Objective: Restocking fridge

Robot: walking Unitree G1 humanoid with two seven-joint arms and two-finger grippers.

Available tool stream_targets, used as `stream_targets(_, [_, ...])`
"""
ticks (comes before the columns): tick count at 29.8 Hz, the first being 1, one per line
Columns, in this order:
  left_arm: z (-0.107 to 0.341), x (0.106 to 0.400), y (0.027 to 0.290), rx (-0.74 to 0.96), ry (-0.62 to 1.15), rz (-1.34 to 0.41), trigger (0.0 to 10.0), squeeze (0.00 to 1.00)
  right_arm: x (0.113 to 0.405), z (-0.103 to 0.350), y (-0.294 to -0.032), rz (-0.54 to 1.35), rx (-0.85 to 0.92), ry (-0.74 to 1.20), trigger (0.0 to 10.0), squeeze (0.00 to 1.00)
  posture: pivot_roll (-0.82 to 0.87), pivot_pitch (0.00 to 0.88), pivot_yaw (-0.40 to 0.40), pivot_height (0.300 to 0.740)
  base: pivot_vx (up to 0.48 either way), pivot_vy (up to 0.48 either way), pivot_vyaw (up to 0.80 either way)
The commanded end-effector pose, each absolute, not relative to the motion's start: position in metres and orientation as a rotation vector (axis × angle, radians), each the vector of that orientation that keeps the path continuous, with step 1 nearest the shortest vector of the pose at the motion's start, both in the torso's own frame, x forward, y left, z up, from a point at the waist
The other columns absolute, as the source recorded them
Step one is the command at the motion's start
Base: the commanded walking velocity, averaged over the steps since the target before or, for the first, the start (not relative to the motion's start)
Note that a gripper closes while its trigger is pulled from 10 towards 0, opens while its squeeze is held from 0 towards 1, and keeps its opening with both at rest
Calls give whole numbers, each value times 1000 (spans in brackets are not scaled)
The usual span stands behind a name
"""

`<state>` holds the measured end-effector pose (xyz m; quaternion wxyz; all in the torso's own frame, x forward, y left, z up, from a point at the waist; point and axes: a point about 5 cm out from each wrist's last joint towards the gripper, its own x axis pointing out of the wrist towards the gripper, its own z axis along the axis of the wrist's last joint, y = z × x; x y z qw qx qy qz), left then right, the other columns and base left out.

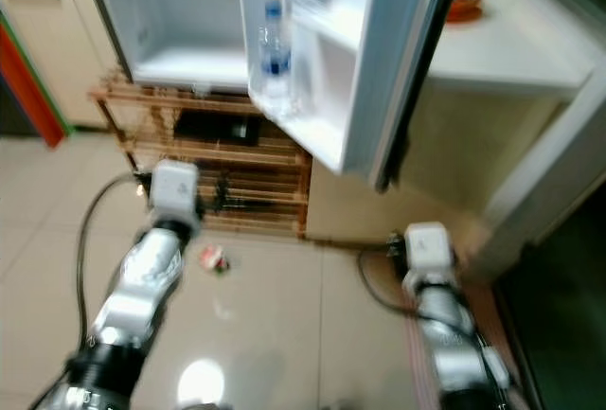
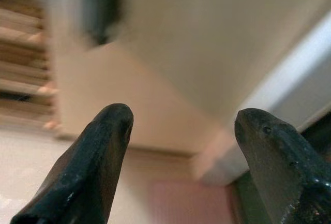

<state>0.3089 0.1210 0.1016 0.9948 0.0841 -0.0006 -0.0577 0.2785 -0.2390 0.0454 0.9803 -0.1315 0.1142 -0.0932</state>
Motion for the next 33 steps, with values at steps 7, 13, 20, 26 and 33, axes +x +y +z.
stream_targets(7, [118,314,127,173,-71,-113,10000,0,299,65,-235,-198,-261,122,10000,0,109,0,-4,740,337,340,0])
stream_targets(13, [117,311,123,184,-76,-140,10000,0,308,70,-239,-215,-262,107,10000,0,112,0,2,740,412,141,0])
stream_targets(20, [119,310,118,173,-81,-175,10000,0,315,75,-239,-224,-261,87,10000,0,115,5,2,740,477,0,0])
stream_targets(26, [119,310,116,174,-77,-176,10000,0,317,75,-237,-229,-266,83,10000,0,116,9,5,740,196,0,0])
stream_targets(33, [118,307,125,173,-64,-157,10000,0,324,77,-251,-281,-294,109,10000,0,140,27,13,740,0,0,0])
